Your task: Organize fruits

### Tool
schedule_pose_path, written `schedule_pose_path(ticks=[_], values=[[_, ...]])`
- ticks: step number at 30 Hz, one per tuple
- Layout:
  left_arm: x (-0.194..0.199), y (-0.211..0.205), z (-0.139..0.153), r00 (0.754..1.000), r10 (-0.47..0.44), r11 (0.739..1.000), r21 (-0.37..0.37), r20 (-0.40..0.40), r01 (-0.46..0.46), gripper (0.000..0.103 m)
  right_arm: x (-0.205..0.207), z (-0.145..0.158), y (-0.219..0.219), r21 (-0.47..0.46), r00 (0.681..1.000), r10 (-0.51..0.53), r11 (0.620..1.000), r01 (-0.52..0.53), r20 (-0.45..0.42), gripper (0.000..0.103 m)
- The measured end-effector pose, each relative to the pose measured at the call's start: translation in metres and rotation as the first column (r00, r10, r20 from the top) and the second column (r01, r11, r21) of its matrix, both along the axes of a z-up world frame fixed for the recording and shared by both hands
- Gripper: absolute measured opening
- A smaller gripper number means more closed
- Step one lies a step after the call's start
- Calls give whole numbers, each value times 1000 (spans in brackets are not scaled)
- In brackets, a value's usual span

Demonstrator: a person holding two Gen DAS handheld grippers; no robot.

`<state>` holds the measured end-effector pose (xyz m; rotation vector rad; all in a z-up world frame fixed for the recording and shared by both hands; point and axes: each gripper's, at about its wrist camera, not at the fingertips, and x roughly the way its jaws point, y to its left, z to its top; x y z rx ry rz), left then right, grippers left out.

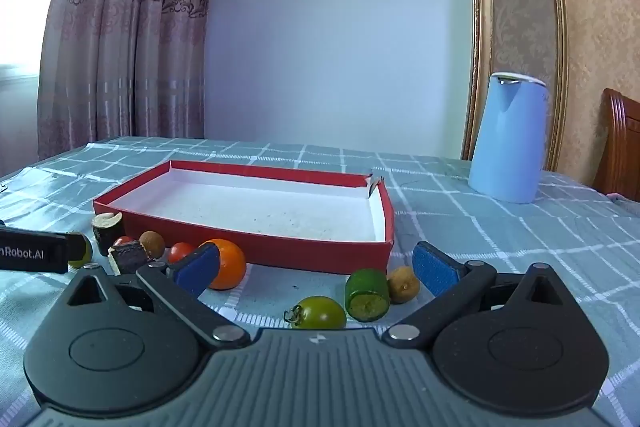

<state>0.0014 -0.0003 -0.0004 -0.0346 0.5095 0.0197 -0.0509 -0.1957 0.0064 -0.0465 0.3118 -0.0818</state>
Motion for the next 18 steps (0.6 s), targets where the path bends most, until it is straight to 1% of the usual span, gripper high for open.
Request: schedule_pose_path(ticks=[2, 3, 5, 6, 8, 10, 11, 13, 18], values=[[4, 2, -1, 1000, -5, 1000, 5, -11, 5, 103, -2, -5, 11, 0, 1000, 8, 1000, -8, -2, 103], [0, -7, -2, 1000, -11, 999, 31, 12, 11, 103, -1, -7, 13, 0, 1000, 20, 1000, -20, -7, 103], [1, -7, -4, 1000, -16, 1000, 26, 10, 16, 103, -3, 0, 3, 7, 1000, 17, 1000, -17, -9, 103], [-2, -7, -7, 999, -21, 999, 27, 27, 20, 103, -3, 2, 1, 8, 1000, 15, 1000, -15, -8, 103], [-2, -10, -11, 1000, -26, 999, 36, 16, 26, 103, -3, 3, -3, 8, 1000, 26, 1000, -26, 0, 103], [-4, -8, -13, 999, -35, 999, 25, 17, 34, 103, -5, 4, 1, -3, 1000, 18, 1000, -18, 10, 103], [-5, -8, -13, 999, -38, 999, 24, 21, 37, 103, -8, -2, 9, -15, 1000, 8, 1000, -7, 22, 103], [-4, -8, -14, 999, -38, 999, 19, 14, 38, 103, -8, -3, 10, -13, 1000, 4, 1000, -4, 18, 103], [-1, -2, -15, 999, -33, 999, -9, -2, 33, 103, -10, -3, 3, 32, 1000, 3, 999, -4, 23, 103]])
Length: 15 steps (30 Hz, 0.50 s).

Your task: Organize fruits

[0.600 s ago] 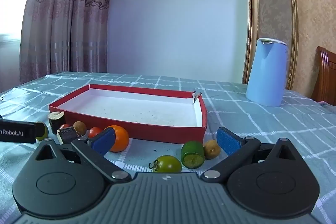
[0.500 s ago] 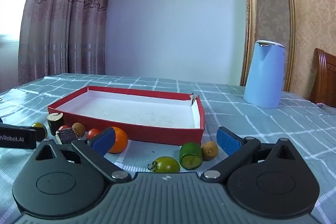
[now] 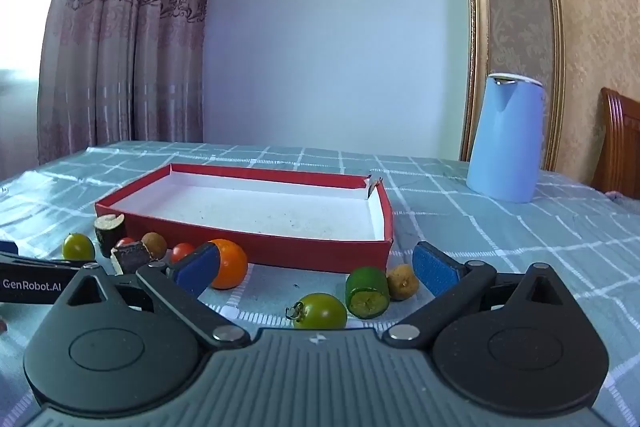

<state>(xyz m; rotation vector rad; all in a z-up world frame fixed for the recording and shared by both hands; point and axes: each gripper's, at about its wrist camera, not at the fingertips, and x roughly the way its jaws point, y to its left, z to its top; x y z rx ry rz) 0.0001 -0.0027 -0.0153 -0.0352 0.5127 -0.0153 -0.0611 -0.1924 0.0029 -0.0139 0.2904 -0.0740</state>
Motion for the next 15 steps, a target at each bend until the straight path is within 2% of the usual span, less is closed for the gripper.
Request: schedule_pose_path(ticks=[15], values=[[3, -2, -4, 1000, -13, 1000, 18, -17, 14, 103, 3, -2, -2, 27, 1000, -3, 1000, 3, -13, 103]])
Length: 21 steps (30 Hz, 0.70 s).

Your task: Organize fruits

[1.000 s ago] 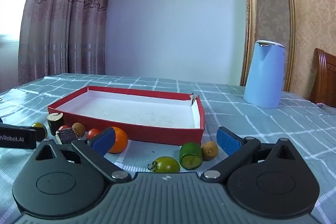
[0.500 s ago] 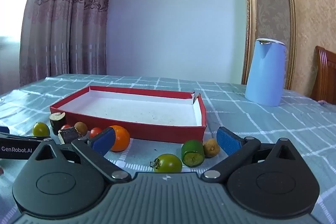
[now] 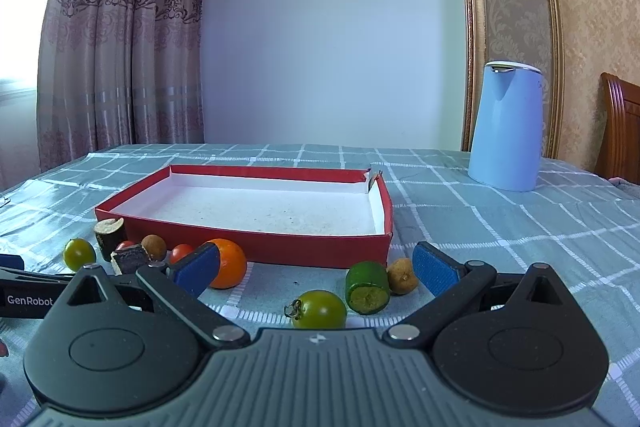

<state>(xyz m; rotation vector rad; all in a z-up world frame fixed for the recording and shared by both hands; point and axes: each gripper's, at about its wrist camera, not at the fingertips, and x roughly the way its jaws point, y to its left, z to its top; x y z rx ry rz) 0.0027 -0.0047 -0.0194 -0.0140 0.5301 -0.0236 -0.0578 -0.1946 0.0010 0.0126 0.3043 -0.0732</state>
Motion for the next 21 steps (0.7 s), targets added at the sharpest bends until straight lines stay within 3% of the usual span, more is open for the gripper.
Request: schedule_pose_path(ticks=[21], values=[[-1, -4, -1, 1000, 1, 1000, 31, 6, -2, 103, -2, -3, -16, 96, 1000, 11, 995, -13, 22, 103]])
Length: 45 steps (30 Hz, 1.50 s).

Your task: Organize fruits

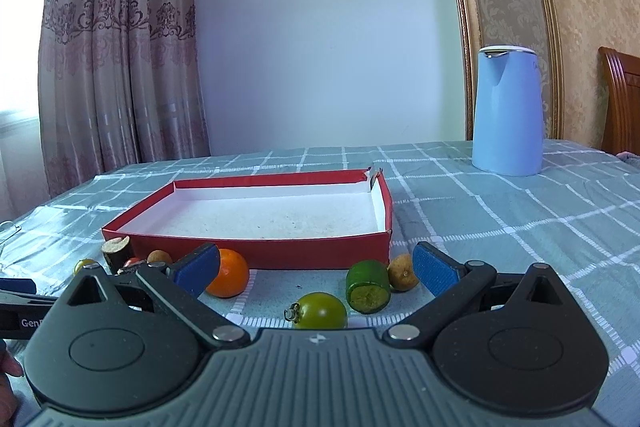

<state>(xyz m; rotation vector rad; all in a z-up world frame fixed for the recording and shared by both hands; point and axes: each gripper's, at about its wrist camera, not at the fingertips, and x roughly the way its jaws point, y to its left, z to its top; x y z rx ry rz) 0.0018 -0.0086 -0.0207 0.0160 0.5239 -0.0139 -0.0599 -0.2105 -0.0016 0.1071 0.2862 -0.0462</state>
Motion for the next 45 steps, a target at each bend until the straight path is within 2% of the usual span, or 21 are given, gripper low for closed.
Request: schedule_pose_path(ticks=[40, 45], values=[[0, 1, -1, 1000, 0, 1000, -4, -3, 0, 103, 4, -1, -2, 19, 1000, 0, 1000, 0, -24, 103], [-3, 0, 1, 1000, 1, 1000, 12, 10, -1, 103, 3, -1, -2, 23, 1000, 1, 1000, 0, -22, 103]])
